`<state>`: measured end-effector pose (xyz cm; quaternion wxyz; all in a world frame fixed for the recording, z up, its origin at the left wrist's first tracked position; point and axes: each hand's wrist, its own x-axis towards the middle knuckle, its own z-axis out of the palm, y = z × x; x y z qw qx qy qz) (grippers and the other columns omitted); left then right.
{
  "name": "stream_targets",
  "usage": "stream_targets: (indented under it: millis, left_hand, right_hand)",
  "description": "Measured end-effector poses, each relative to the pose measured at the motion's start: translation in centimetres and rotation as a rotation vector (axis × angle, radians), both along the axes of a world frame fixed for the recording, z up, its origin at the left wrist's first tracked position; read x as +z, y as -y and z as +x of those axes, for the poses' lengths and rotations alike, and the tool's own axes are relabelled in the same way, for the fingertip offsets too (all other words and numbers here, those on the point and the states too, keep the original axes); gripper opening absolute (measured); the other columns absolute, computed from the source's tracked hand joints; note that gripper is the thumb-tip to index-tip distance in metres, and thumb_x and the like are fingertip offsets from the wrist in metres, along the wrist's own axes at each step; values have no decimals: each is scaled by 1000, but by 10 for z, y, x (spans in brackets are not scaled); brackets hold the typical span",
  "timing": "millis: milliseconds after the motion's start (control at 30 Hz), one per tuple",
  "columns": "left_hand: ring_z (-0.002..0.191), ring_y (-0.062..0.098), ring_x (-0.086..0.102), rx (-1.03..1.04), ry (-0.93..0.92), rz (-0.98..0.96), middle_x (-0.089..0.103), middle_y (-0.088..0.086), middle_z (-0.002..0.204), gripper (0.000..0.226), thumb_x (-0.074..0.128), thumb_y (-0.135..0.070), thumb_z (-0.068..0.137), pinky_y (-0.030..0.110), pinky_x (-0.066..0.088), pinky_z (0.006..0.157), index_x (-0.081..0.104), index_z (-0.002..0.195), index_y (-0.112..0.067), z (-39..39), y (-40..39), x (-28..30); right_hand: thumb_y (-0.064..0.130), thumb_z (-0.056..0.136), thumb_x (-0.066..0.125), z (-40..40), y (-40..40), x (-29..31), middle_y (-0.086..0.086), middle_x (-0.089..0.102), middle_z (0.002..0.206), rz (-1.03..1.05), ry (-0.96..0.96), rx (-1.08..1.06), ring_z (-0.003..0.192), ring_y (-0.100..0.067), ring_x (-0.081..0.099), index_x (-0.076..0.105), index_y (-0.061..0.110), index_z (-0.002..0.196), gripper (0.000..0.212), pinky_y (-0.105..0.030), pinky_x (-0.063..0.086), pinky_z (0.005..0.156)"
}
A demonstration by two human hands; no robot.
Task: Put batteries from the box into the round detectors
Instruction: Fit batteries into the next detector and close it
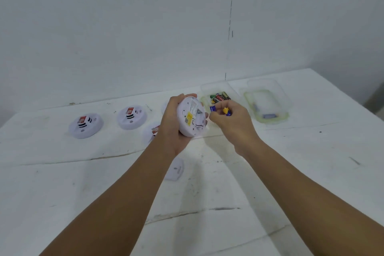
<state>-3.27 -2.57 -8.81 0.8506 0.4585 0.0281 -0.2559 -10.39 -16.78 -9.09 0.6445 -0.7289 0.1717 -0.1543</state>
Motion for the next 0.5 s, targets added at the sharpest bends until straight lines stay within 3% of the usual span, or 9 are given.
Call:
stream_targets:
  millis: [67,167,267,367,500]
  left_hand:
    - [86,31,66,-36,-3,-3,70,13,98,34,51,-42,100,43,52,90,72,101,-15,-2,23,2]
    - [100,31,60,-93,-6,-41,64,13,113,33,52,-40,100,47,45,109,69,107,-13,-3,54,4]
    - [95,31,57,-146,-26,-79,57,14,113,33,51,-40,101,53,32,121,68,106,-13,-1,77,4]
    - [99,36,59,-197,-50,-72,66,11,98,37,53,-43,100,57,29,122,75,94,-14,5,92,1]
    - [111,39,55,-216,-47,-72,68,12,101,37,53,-44,101,56,34,120,74,100,-14,12,101,-2]
  right_hand:
    - [18,87,77,-3,23,0,8,64,84,-58,38,-55,71,-4,55,70,22,97,13,-17,43,64]
    - [18,92,73,-6,64,-1,8,69,90,-223,73,-141,68,6,54,69,27,96,10,-7,41,62]
    - [20,95,71,-5,105,-1,9,69,92,-440,47,-199,72,10,54,71,25,100,7,-3,38,64]
    - [25,96,70,2,137,-2,15,69,91,-623,-34,-213,78,8,56,73,26,104,9,-2,36,64]
    - [25,94,69,13,162,-5,20,67,83,-714,-191,-189,71,3,62,70,35,95,11,-11,39,57]
